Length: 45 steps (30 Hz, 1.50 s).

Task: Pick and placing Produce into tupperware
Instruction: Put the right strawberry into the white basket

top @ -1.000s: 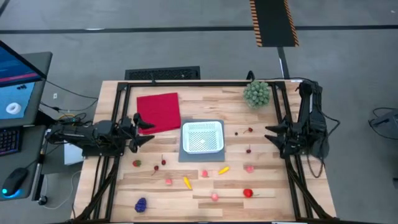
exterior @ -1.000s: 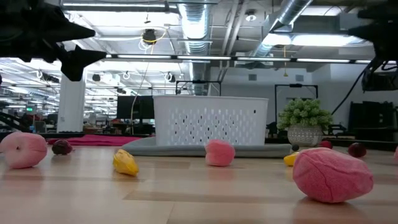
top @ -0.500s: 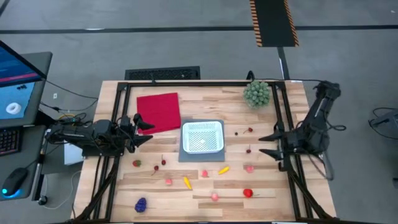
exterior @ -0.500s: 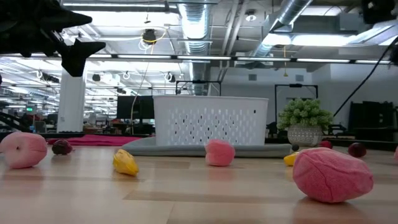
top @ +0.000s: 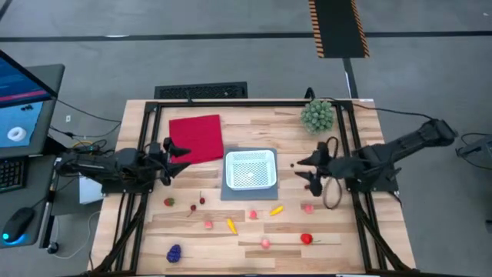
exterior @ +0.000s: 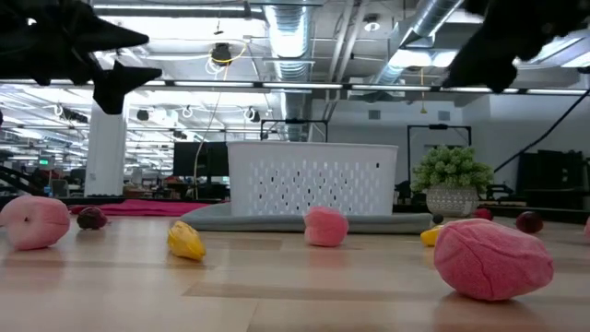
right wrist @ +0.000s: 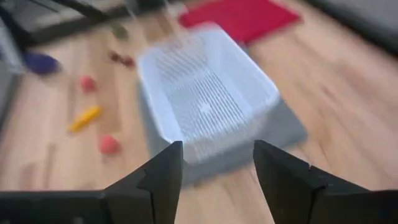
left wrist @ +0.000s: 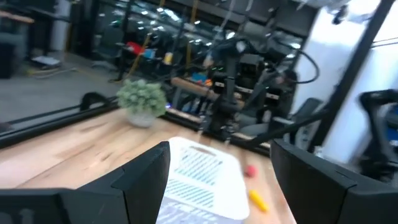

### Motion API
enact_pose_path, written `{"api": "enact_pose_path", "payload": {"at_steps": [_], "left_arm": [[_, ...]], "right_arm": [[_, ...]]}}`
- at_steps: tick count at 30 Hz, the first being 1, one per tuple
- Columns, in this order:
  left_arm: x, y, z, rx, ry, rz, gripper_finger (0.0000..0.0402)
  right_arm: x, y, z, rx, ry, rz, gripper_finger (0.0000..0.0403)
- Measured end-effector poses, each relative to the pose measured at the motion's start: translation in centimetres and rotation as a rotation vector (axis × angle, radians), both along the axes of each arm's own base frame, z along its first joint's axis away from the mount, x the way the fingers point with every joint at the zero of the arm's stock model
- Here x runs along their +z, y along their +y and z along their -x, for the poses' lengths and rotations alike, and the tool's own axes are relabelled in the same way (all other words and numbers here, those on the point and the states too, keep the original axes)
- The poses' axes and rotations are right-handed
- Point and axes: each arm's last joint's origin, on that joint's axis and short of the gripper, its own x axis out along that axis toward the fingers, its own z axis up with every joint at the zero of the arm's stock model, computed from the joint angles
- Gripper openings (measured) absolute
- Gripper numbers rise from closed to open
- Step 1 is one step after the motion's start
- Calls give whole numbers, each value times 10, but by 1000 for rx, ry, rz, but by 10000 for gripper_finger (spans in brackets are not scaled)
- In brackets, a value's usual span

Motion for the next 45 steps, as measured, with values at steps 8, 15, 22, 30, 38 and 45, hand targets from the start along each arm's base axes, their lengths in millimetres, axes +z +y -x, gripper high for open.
{"api": "enact_pose_path", "payload": {"at_steps": [8,15,22,30,38,45], "left_arm": [[18,1,-20,107,148,16,269],[60,-4,-64,89,330,-38,269],[56,-18,-108,45,478,-95,269],[54,-37,-132,-26,464,-184,269],[61,-50,-133,-61,436,-205,269],[62,-57,-131,-90,424,-217,269]], "right_arm": [[-8,-16,-2,-159,243,-42,219],[-3,-20,-11,-190,287,-51,219],[-13,-9,-17,-85,385,-122,219],[-27,-15,-19,-124,523,-67,219],[-51,-27,-27,-244,697,-101,219],[-66,1,-27,-77,856,-259,219]]}}
